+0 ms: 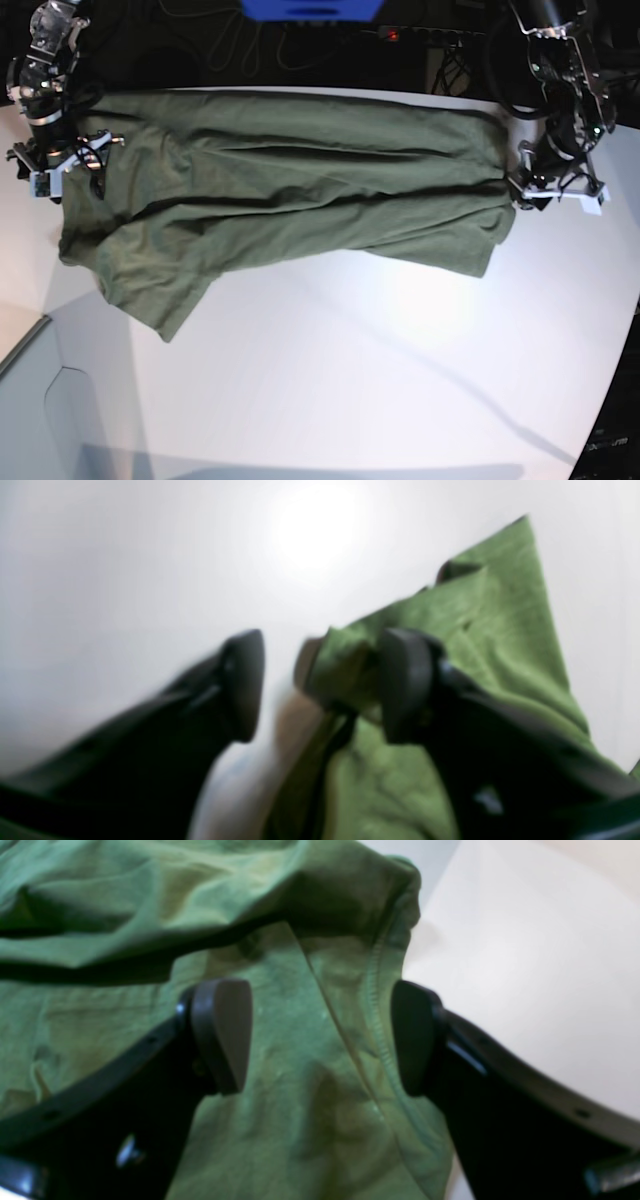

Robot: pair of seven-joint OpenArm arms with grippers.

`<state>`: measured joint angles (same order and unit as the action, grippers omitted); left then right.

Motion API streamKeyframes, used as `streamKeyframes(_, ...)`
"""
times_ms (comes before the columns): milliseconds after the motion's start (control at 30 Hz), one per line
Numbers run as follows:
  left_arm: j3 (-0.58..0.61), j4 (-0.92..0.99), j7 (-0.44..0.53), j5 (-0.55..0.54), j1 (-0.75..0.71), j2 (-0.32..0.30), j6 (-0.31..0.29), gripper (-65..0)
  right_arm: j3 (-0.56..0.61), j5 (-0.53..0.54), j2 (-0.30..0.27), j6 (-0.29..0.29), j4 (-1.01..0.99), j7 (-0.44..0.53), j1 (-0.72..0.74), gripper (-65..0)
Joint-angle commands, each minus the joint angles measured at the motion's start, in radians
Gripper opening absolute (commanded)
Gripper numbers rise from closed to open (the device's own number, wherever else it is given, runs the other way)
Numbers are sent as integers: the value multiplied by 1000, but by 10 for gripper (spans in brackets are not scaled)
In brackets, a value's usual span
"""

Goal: Layout the t-shirt on the table in an organized manner, then fold the t-shirt properly
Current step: 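Regrasp the shirt's folded edge with both grippers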

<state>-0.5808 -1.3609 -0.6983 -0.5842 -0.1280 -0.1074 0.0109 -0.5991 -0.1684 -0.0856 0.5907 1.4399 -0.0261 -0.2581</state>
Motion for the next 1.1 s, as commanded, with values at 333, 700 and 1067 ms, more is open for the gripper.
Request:
streamKeyframes(333,31,34,12,-6,40,-7,-7,-373,-5,14,-13,12,15,28,7,-215)
streamKeyframes(700,64,57,13,-10,41,11,-7,-378,-5,14,-13,12,15,28,7,-215)
streamKeyframes(1067,57,56,13,-12,34,10,-7,-492,-3,14,-13,12,15,28,35,-216)
